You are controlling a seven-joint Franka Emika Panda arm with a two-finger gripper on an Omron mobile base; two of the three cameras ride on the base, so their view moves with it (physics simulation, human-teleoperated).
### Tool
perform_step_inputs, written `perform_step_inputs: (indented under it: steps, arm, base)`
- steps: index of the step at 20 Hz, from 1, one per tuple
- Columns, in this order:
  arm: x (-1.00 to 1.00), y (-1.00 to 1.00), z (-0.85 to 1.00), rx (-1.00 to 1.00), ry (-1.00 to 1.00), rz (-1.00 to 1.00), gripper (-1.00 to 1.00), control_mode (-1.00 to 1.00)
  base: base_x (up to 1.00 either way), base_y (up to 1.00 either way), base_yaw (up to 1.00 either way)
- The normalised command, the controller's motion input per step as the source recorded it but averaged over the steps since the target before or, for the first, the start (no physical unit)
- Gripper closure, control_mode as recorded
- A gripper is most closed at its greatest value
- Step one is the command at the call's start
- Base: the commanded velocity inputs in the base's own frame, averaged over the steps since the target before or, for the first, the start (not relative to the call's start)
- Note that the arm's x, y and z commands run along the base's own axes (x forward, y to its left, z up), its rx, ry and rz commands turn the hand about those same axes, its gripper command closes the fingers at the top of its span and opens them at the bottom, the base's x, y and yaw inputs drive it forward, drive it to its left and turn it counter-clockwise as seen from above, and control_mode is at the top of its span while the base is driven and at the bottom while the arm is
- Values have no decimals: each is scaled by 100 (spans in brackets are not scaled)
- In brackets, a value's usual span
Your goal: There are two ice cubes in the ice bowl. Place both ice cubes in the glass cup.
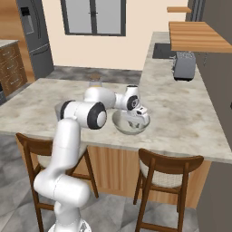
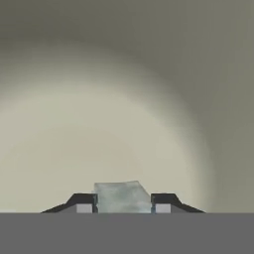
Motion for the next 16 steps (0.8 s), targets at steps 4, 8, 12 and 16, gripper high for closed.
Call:
perform_step_inputs:
  steps: [4, 8, 12, 16]
  arm:
    - [-49, 11, -10, 0, 2, 0, 100, -100]
    - [-34, 17, 78, 7, -5, -2, 100, -100]
    - [-35, 35, 100, 4, -7, -1, 100, -100]
    - [-33, 64, 100, 0, -4, 0, 100, -100]
  base:
    - [0, 0, 0]
    - [0, 0, 0]
    - [0, 0, 0]
    - [0, 0, 0]
